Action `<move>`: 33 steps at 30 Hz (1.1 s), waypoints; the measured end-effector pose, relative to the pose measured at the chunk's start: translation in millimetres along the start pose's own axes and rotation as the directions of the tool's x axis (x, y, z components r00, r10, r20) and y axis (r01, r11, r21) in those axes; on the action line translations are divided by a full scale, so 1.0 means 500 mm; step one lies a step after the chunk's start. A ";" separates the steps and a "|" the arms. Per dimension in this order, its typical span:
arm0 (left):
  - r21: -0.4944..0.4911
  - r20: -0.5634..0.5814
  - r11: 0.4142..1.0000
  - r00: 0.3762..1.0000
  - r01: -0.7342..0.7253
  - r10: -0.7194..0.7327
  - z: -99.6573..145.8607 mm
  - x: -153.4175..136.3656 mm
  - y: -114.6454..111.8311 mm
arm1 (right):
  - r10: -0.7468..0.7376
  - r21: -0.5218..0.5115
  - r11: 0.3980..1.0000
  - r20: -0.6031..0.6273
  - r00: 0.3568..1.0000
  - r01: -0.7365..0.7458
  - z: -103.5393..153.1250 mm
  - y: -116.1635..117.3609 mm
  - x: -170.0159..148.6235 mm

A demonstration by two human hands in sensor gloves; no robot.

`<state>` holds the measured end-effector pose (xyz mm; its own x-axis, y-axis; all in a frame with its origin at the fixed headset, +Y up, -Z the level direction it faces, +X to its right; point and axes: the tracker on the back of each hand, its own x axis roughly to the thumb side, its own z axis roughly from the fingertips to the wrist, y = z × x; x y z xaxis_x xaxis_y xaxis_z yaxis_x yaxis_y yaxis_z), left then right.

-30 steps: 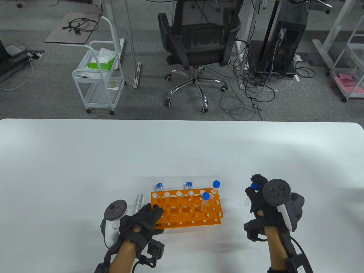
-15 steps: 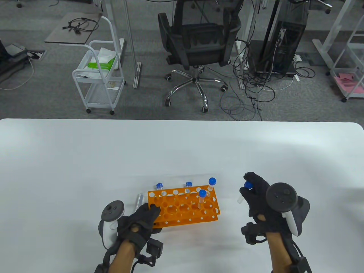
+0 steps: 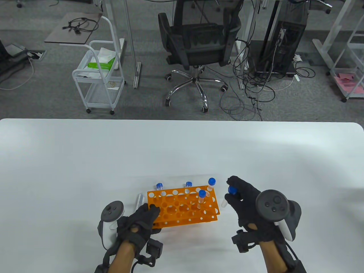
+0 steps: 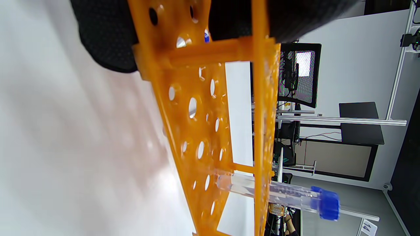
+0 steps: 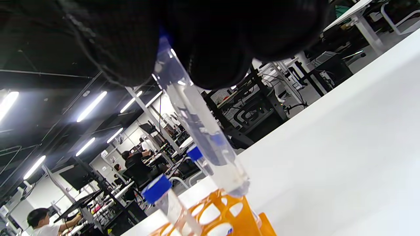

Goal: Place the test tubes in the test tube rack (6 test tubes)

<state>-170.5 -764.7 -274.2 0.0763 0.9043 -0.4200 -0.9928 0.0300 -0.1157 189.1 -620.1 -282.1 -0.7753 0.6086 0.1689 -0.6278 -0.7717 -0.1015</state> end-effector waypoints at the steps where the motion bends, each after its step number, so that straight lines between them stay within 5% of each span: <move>1: 0.002 0.000 1.000 1.000 0.000 0.000 0.000 0.000 0.000 | 0.006 0.011 1.000 0.003 1.000 -0.006 -0.001 0.006 0.002; 21: -0.002 0.002 1.000 1.000 -0.003 0.003 0.000 0.000 0.001 | 0.126 0.190 0.973 0.020 0.992 -0.128 -0.009 0.083 -0.001; 33: -0.004 0.005 1.000 1.000 0.000 0.000 -0.002 0.000 -0.002 | 0.138 0.256 0.956 0.037 0.990 -0.143 -0.011 0.083 -0.013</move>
<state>-169.6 -765.1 -275.0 0.0755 0.9063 -0.4158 -0.9925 0.0281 -0.1191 167.9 -655.0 -293.0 -0.8517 0.4888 0.1890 -0.4718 -0.8721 0.1299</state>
